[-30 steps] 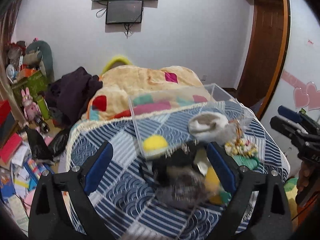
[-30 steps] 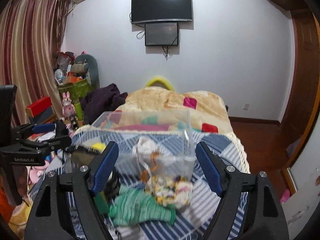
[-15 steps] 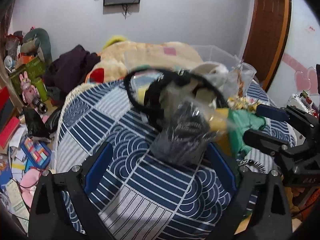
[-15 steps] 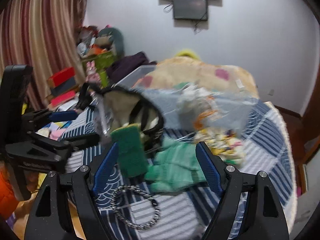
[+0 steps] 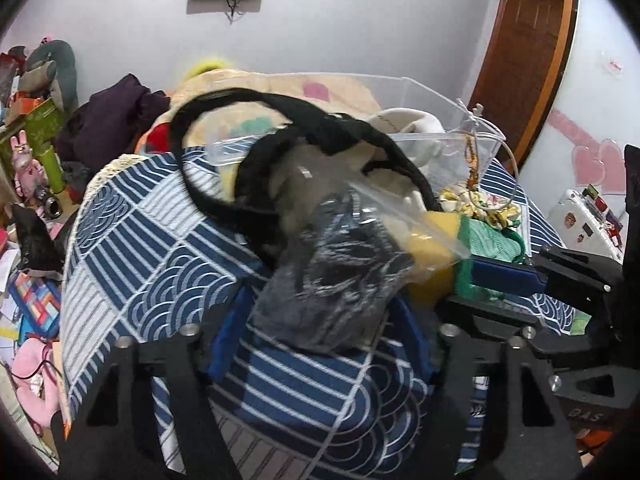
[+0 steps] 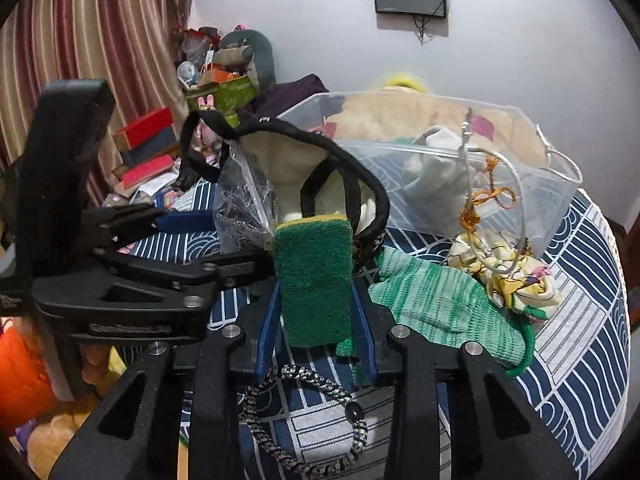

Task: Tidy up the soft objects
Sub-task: 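Grasp the plastic bag of grey gloves with the left tool while the right tool grasps the green sponge, then place the glove bag into the clear box with the left tool while the right tool drops the sponge in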

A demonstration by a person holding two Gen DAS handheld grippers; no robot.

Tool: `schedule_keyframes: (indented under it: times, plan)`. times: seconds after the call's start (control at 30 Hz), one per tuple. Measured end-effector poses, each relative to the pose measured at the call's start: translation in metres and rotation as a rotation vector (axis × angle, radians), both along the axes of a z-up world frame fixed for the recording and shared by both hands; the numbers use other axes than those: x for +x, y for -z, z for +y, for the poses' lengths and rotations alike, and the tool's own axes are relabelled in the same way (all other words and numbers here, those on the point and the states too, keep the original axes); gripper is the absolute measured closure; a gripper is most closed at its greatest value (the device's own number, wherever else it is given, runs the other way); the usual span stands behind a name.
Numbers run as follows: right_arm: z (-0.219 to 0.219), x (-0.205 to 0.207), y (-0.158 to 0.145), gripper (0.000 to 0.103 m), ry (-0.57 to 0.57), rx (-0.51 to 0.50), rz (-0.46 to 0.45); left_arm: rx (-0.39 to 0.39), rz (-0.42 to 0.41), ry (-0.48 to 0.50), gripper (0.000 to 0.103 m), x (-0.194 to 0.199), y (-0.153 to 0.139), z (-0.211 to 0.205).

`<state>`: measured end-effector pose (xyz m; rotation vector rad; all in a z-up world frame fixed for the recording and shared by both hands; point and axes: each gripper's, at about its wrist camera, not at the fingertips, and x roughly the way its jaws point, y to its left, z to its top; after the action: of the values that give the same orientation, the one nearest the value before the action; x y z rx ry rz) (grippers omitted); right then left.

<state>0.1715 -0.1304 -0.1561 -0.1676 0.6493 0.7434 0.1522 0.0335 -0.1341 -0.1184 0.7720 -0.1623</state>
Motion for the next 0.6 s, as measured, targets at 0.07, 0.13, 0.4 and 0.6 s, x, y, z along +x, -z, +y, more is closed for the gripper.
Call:
schedule_keyframes:
  times: [0.07,0.13,0.4,0.6]
  plan:
    - [-0.005,-0.002,-0.002,0.073,0.006,0.01,-0.002,0.001,0.008,0.003,0.054,0.003,0.001,-0.003]
    - [-0.01,-0.005,-0.003,0.073,0.013,0.02,-0.004,-0.001,0.003,-0.001,0.06,0.002,0.001,-0.003]
    - [-0.028,-0.015,-0.026,0.073,0.037,0.065,-0.051,-0.005,-0.025,-0.015,0.067,-0.022,-0.012,0.006]
    - [-0.045,-0.025,-0.046,0.073,0.074,0.105,-0.108,-0.007,-0.099,-0.026,0.067,-0.045,-0.038,0.011]
